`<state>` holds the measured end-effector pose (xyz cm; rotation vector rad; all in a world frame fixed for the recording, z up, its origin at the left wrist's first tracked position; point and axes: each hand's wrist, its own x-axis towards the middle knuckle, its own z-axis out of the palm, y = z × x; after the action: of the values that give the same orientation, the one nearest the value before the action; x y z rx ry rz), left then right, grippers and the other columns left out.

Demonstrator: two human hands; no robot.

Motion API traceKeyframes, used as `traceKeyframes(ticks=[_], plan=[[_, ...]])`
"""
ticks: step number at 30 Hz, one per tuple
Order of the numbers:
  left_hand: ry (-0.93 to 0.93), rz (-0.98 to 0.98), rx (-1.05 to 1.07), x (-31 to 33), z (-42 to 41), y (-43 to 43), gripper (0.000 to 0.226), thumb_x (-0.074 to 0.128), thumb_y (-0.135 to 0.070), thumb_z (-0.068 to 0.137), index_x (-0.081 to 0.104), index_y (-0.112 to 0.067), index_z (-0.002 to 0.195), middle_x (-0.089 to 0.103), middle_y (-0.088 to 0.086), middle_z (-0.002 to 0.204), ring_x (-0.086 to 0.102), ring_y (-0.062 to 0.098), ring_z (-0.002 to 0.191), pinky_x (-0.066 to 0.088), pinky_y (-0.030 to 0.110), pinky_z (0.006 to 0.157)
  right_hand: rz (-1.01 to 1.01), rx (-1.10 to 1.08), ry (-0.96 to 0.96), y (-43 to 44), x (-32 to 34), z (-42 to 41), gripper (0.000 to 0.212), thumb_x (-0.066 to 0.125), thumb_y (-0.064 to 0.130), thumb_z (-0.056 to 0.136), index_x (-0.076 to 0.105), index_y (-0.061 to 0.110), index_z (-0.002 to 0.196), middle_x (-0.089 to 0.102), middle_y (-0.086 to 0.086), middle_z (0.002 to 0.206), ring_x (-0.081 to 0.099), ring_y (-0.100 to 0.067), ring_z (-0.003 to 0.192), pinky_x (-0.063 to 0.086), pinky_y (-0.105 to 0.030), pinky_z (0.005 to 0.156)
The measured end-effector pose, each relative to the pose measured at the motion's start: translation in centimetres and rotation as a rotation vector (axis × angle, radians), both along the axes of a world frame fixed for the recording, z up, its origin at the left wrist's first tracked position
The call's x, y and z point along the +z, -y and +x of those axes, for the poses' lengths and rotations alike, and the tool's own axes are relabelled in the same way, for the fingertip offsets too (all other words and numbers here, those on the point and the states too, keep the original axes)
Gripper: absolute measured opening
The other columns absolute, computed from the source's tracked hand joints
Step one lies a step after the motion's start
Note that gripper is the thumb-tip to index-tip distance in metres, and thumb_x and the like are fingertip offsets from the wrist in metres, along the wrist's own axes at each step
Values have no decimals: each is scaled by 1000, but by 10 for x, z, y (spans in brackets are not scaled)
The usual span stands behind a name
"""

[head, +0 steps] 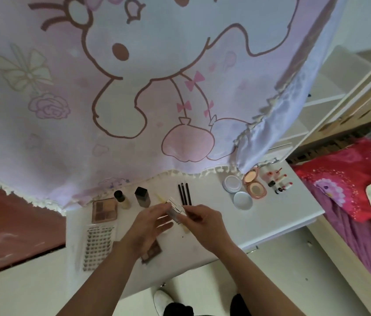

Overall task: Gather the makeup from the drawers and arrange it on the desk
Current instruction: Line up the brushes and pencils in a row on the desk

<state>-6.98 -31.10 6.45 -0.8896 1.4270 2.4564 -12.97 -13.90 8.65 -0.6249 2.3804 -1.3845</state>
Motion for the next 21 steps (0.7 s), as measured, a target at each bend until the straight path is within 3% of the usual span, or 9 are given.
traceKeyframes(ticks=[2, 7, 12, 15, 17, 19, 21], plan=[[-5, -52, 26, 7, -4, -12, 43, 66, -27, 90, 65, 7, 116, 69, 22, 114, 67, 33, 106, 50, 46, 101, -27, -7, 14, -10, 0, 1, 15, 68, 54, 83, 65, 54, 98, 69, 3, 78, 63, -11, 75, 49, -18, 68], [-30, -176, 38, 26, -12, -41, 23, 61, -18, 94, 68, 3, 102, 73, 21, 102, 70, 34, 100, 54, 44, 93, -15, -20, 33, -37, -2, -8, 20, 70, 35, 91, 79, 26, 105, 75, 11, 90, 69, 1, 85, 49, -10, 73], [-63, -273, -20, 37, -19, -69, 22, 65, -14, 91, 68, -1, 109, 74, 17, 102, 71, 31, 98, 57, 41, 90, 17, 73, 7, -68, 18, -21, 22, 67, 39, 88, 78, 30, 105, 76, 16, 88, 71, 1, 82, 57, -21, 79], [-70, -311, -66, 41, -25, -87, 36, 69, -23, 79, 69, -2, 109, 74, 16, 102, 71, 29, 97, 58, 38, 86, 10, 139, 45, -85, 27, -27, 22, 67, 40, 88, 77, 32, 106, 76, 17, 86, 72, -1, 80, 59, -25, 78], [-72, -342, -90, 42, -30, -99, 40, 69, -26, 76, 70, -4, 109, 74, 15, 103, 72, 28, 97, 58, 38, 87, 31, 167, 26, -97, 31, -32, 22, 67, 41, 86, 77, 34, 105, 76, 18, 83, 71, 1, 77, 59, -22, 76], [-75, -364, -109, 42, -33, -110, 39, 70, -26, 75, 71, -4, 108, 73, 16, 104, 71, 28, 97, 58, 39, 87, 82, 190, -36, -108, 35, -37, 11, 67, 39, 84, 76, 35, 89, 69, 22, 67, 64, 1, 63, 50, -12, 65], [-85, -371, -132, 42, -37, -122, 36, 69, -24, 75, 72, -4, 105, 73, 16, 101, 72, 27, 95, 58, 36, 85, 121, 181, -100, -117, 35, -41, 9, 66, 38, 81, 69, 33, 74, 59, 19, 55, 56, -7, 56, 42, -11, 57]])
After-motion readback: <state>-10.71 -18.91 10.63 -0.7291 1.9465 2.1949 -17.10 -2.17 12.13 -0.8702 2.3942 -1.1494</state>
